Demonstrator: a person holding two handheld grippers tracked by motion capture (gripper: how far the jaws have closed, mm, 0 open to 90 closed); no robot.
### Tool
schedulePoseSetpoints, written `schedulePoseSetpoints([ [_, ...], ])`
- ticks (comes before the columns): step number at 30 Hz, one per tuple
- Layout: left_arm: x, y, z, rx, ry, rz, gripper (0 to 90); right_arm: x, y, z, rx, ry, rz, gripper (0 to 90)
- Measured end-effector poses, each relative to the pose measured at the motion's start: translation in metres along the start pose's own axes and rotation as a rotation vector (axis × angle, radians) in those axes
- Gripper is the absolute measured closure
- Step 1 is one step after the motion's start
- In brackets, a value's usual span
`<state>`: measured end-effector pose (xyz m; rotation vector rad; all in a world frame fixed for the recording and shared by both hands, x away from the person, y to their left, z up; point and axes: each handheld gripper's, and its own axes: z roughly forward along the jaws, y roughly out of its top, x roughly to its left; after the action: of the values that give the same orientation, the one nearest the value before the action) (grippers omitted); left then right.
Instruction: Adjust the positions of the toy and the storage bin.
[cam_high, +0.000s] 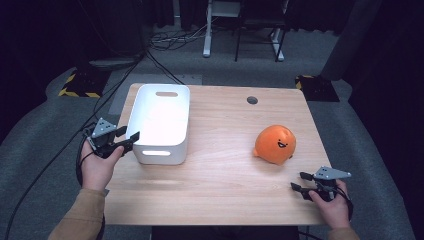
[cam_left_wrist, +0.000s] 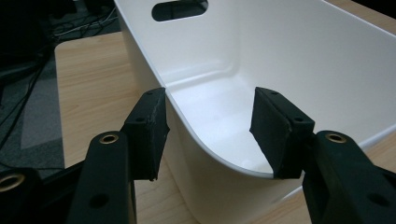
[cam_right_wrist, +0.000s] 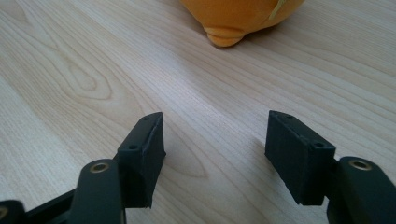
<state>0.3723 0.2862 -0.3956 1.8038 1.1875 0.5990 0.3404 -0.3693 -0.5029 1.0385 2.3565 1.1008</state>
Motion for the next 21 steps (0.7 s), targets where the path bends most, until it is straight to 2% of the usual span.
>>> schedulePoseSetpoints([
  [7, -0.026, 0.001, 0.001, -0.004, -0.038, 0.055, 46.4, 0.0, 0.0, 0.0, 0.0, 0.0, 0.0, 37.8],
  [9, -0.03, 0.0, 0.002, -0.013, -0.046, 0.055, 46.3, 0.0, 0.0, 0.0, 0.0, 0.0, 0.0, 37.8],
  [11, -0.04, 0.0, 0.002, -0.017, -0.061, 0.082, 46.3, 0.0, 0.0, 0.0, 0.0, 0.0, 0.0, 37.8],
  [14, -0.047, 0.0, 0.002, -0.021, -0.067, 0.097, 46.6, 0.0, 0.0, 0.0, 0.0, -0.002, -0.001, 37.8],
  [17, -0.06, 0.001, 0.001, -0.022, -0.078, 0.134, 48.0, 0.0, 0.0, 0.0, 0.001, -0.002, -0.001, 37.8],
  [18, -0.06, 0.001, 0.001, -0.022, -0.078, 0.134, 48.6, 0.0, 0.0, 0.0, 0.001, -0.002, -0.001, 37.8],
  [21, -0.072, 0.0, 0.001, -0.036, -0.115, 0.144, 48.9, 0.0, 0.0, -0.001, 0.005, 0.0, -0.001, 37.8],
])
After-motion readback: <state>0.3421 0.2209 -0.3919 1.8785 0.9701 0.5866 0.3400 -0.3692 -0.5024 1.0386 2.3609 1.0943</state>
